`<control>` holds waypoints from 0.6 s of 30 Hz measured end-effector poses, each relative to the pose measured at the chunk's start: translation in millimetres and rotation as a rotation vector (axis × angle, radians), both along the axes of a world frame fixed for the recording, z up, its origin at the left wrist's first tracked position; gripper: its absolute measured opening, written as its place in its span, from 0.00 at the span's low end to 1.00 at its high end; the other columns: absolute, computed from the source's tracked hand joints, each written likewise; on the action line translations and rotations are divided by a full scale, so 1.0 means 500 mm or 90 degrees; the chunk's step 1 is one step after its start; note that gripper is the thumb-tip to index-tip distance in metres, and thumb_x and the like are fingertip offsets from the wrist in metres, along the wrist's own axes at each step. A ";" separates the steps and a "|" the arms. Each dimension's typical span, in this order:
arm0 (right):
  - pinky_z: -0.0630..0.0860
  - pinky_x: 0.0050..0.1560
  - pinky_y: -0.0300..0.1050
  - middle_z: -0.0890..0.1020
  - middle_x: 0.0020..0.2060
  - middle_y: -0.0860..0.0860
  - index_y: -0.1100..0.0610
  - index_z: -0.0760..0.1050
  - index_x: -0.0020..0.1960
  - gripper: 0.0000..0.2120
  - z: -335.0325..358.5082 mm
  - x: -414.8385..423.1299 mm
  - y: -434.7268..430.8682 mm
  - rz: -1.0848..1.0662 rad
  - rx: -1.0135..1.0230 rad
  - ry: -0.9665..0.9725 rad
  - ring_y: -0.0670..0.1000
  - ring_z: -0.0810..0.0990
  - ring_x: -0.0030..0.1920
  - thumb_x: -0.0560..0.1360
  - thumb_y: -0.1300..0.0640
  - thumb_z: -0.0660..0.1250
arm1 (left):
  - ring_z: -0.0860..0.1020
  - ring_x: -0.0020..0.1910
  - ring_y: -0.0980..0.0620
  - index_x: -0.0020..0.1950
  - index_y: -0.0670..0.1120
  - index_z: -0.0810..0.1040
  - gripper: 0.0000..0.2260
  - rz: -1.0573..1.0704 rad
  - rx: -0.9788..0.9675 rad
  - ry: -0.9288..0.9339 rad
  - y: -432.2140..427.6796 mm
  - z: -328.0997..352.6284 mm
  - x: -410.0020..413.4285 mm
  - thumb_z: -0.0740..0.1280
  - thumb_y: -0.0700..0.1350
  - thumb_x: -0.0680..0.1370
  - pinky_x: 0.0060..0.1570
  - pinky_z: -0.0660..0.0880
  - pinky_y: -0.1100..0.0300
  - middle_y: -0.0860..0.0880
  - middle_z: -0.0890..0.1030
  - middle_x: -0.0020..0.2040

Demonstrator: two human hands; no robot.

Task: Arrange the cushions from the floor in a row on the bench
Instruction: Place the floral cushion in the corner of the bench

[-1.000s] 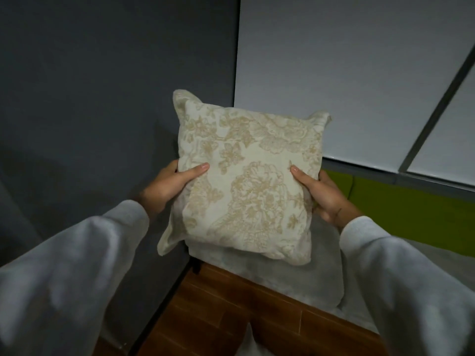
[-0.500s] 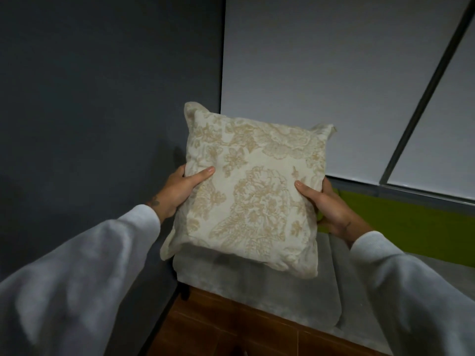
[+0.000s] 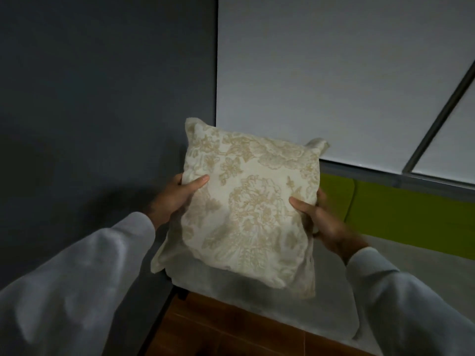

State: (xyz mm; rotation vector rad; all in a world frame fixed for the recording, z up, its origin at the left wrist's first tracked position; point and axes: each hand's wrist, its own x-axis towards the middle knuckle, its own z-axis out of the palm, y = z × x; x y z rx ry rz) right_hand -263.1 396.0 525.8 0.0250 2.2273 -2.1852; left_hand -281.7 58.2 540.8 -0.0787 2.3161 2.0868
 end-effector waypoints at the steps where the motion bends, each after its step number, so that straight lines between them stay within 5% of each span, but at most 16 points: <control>1: 0.84 0.41 0.45 0.81 0.63 0.45 0.40 0.67 0.71 0.33 -0.030 -0.035 -0.006 -0.011 -0.002 -0.019 0.48 0.84 0.56 0.71 0.53 0.77 | 0.85 0.49 0.55 0.58 0.55 0.80 0.22 -0.006 0.000 -0.017 -0.005 -0.029 -0.042 0.75 0.61 0.68 0.46 0.81 0.61 0.54 0.86 0.53; 3: 0.80 0.56 0.60 0.78 0.67 0.51 0.46 0.63 0.75 0.36 -0.081 -0.091 -0.018 -0.048 -0.021 -0.067 0.55 0.80 0.62 0.73 0.56 0.76 | 0.85 0.51 0.52 0.61 0.53 0.79 0.28 0.000 -0.004 -0.057 -0.017 -0.087 -0.112 0.76 0.63 0.65 0.53 0.81 0.53 0.53 0.85 0.54; 6: 0.76 0.63 0.62 0.75 0.68 0.56 0.51 0.59 0.77 0.39 -0.159 -0.200 -0.050 -0.102 -0.036 -0.129 0.59 0.77 0.65 0.73 0.61 0.75 | 0.84 0.52 0.50 0.64 0.52 0.78 0.31 0.005 -0.003 -0.117 -0.036 -0.186 -0.240 0.75 0.64 0.65 0.54 0.80 0.52 0.51 0.84 0.56; 8: 0.80 0.51 0.52 0.78 0.63 0.59 0.53 0.58 0.76 0.38 -0.221 -0.284 -0.072 -0.128 -0.038 -0.179 0.58 0.80 0.59 0.73 0.63 0.75 | 0.85 0.49 0.51 0.62 0.52 0.79 0.26 -0.001 -0.007 -0.156 -0.051 -0.257 -0.331 0.74 0.63 0.68 0.48 0.81 0.55 0.50 0.85 0.55; 11: 0.75 0.26 0.35 0.77 0.42 0.53 0.56 0.58 0.73 0.36 -0.294 -0.368 -0.100 -0.153 -0.045 -0.234 0.43 0.82 0.32 0.73 0.66 0.74 | 0.83 0.55 0.50 0.67 0.51 0.77 0.28 -0.018 -0.005 -0.219 -0.074 -0.341 -0.424 0.73 0.62 0.70 0.58 0.78 0.50 0.50 0.84 0.58; 13: 0.72 0.22 0.31 0.75 0.39 0.51 0.56 0.59 0.73 0.35 -0.360 -0.433 -0.110 -0.164 -0.034 -0.270 0.37 0.78 0.25 0.73 0.67 0.74 | 0.80 0.58 0.48 0.70 0.50 0.74 0.29 0.010 -0.029 -0.249 -0.084 -0.403 -0.494 0.71 0.61 0.72 0.58 0.77 0.52 0.49 0.81 0.63; 18: 0.81 0.37 0.39 0.81 0.60 0.53 0.48 0.59 0.69 0.37 -0.488 -0.556 -0.133 -0.175 -0.057 -0.314 0.49 0.85 0.50 0.70 0.61 0.78 | 0.72 0.69 0.45 0.75 0.51 0.67 0.36 -0.021 -0.092 -0.227 -0.096 -0.515 -0.609 0.68 0.66 0.71 0.70 0.66 0.49 0.49 0.72 0.72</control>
